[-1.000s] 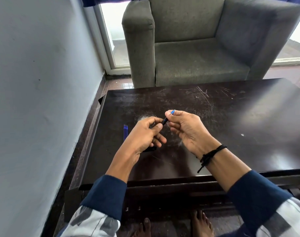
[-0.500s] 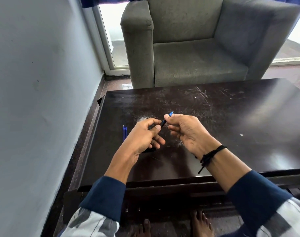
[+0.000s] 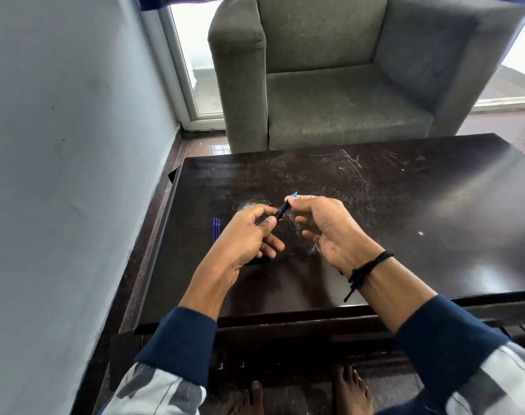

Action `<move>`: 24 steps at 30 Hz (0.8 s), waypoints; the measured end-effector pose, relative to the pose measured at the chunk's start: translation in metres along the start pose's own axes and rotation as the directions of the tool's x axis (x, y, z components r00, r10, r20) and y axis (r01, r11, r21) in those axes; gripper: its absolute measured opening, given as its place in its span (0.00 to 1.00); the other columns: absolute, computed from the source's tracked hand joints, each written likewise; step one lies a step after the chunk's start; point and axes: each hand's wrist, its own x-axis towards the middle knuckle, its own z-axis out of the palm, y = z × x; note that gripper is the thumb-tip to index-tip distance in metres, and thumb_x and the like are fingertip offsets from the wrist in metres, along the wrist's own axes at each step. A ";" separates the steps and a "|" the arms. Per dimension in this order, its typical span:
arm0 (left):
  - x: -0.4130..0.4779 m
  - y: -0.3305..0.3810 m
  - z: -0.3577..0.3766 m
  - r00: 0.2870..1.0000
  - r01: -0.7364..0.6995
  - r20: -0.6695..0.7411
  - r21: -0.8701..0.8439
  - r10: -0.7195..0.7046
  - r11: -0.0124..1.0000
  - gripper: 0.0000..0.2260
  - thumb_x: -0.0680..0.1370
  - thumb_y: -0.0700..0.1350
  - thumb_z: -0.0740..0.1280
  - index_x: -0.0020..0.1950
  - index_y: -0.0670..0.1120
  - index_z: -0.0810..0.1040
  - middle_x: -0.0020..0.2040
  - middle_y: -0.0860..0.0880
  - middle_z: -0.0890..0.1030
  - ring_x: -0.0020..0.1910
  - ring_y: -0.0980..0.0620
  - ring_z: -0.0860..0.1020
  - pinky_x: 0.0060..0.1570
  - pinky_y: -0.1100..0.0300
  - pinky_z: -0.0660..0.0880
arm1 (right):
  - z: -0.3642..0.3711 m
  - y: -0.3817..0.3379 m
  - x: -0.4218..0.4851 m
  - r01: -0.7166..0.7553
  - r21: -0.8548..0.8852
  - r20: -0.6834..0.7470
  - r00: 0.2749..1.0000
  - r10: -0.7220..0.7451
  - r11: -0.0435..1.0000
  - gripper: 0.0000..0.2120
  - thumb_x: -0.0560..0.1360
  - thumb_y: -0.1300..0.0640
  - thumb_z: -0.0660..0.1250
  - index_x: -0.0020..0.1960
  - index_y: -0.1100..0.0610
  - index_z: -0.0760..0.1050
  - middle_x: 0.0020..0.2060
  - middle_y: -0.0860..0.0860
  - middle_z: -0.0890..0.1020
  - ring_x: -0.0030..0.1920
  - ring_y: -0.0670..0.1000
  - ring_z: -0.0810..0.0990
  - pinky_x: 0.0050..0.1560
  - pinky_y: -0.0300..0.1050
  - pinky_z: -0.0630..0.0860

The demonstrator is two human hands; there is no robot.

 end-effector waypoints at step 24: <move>-0.002 0.001 0.001 1.000 -0.002 -0.002 0.013 0.002 1.000 0.09 0.86 0.44 0.57 0.56 0.55 0.76 0.34 0.48 0.84 0.27 0.55 0.77 0.28 0.65 0.67 | 0.001 0.000 -0.002 0.021 0.030 -0.003 1.000 -0.021 0.999 0.09 0.72 0.51 0.75 0.51 0.53 0.85 0.50 0.48 0.86 0.48 0.46 0.78 0.48 0.44 0.74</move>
